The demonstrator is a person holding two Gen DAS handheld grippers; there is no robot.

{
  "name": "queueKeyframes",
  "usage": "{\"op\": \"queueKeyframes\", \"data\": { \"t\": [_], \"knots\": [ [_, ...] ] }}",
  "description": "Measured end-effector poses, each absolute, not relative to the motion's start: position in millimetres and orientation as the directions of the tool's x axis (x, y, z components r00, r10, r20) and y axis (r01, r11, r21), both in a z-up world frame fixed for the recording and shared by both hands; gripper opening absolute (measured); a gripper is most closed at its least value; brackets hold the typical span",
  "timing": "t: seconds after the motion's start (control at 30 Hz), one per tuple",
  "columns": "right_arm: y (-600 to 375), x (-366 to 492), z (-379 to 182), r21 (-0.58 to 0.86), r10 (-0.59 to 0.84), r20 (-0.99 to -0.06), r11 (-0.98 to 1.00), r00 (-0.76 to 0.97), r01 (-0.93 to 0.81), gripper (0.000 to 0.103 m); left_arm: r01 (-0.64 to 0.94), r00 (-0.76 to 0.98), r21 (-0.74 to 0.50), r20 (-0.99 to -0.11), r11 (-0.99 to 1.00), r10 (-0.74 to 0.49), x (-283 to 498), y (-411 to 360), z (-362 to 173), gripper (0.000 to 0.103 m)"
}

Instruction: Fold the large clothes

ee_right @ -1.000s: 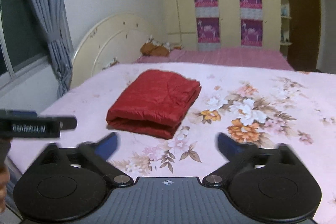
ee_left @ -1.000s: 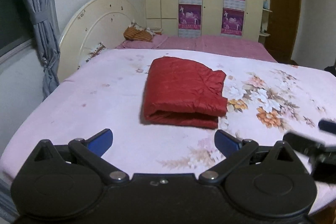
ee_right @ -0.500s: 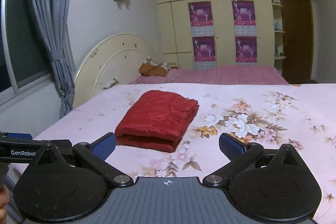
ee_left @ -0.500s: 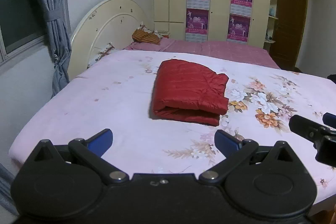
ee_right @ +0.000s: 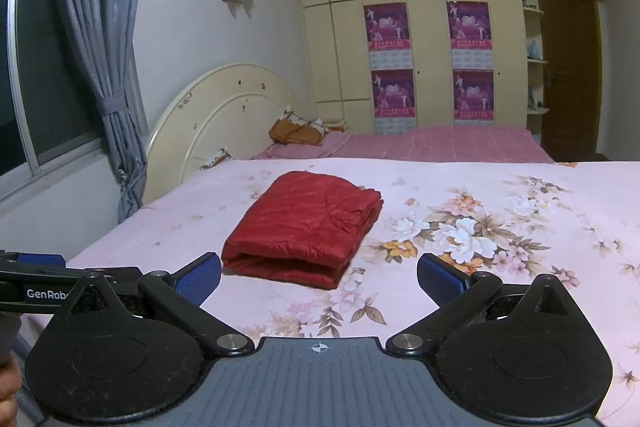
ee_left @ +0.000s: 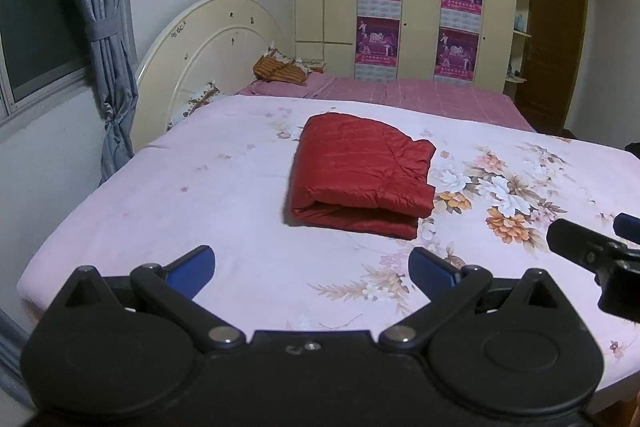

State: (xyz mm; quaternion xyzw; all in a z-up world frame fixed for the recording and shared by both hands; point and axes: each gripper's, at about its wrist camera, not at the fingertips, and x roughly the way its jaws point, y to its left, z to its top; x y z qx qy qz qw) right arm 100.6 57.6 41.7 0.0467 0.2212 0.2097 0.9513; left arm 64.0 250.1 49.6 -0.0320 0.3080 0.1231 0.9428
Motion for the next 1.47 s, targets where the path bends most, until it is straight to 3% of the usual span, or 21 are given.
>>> {"op": "queueKeyframes", "data": {
  "t": [0.93,1.47],
  "knots": [
    [68.8,118.4,32.1,0.190,0.437,-0.426,0.899,0.792,-0.394,0.103,-0.258,0.759,0.015,-0.615,0.966,0.212,79.9,258.0,42.7,0.103],
    [61.4,157.1,8.8,0.192,0.386,-0.478,0.922,0.789,-0.335,0.103,-0.208,0.757,-0.015,-0.635,0.978,0.151,134.6,270.6,17.3,0.103]
  ]
}}
